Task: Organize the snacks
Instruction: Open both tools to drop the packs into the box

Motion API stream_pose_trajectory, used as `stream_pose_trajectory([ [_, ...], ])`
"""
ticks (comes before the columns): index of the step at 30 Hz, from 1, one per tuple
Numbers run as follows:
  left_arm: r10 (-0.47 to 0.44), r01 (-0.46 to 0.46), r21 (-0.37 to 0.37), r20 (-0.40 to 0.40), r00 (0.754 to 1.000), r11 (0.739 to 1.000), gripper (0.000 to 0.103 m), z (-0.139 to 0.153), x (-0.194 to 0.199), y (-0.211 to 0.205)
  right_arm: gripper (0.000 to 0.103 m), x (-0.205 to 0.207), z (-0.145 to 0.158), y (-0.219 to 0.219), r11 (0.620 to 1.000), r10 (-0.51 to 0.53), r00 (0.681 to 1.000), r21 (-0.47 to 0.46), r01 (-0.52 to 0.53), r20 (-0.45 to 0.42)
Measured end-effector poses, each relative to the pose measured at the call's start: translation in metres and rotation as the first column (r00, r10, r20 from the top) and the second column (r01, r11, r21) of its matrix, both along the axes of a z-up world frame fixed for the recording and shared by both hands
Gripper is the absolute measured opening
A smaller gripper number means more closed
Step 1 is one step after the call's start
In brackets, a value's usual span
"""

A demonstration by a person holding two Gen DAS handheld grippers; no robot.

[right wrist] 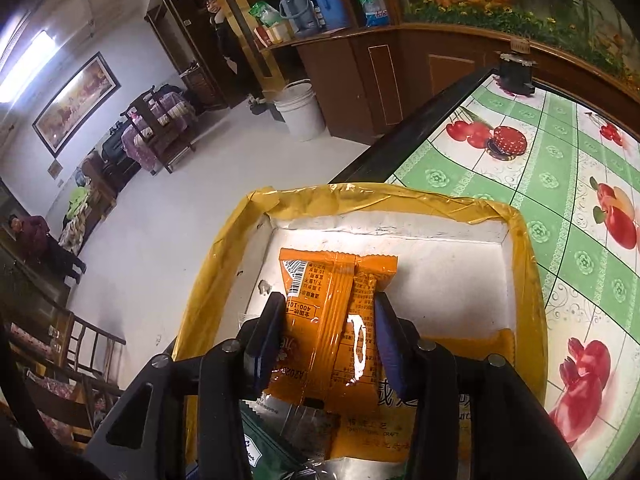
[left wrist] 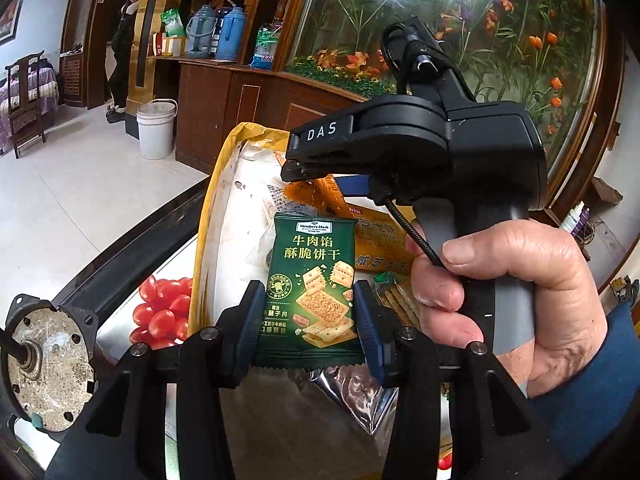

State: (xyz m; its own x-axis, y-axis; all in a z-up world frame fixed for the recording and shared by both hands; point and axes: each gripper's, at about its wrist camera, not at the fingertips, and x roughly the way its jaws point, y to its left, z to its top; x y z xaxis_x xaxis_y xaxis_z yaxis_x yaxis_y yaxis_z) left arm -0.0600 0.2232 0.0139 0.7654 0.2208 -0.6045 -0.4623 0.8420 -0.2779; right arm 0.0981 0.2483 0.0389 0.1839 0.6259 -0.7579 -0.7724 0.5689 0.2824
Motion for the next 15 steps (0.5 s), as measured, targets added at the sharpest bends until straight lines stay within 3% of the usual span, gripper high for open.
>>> stream_pose_trajectory([
  [8, -0.007, 0.007, 0.005, 0.003, 1.0, 1.0, 0.047, 0.002, 0.001, -0.001, 0.056, 0.001, 0.001, -0.005, 1.0, -0.021, 1.0, 0.011, 0.021, -0.01],
  [15, -0.025, 0.025, 0.018, 0.013, 1.0, 1.0, 0.059, 0.004, 0.001, -0.005, 0.056, 0.003, 0.012, -0.025, 0.998, -0.043, 0.999, 0.047, 0.044, -0.02],
])
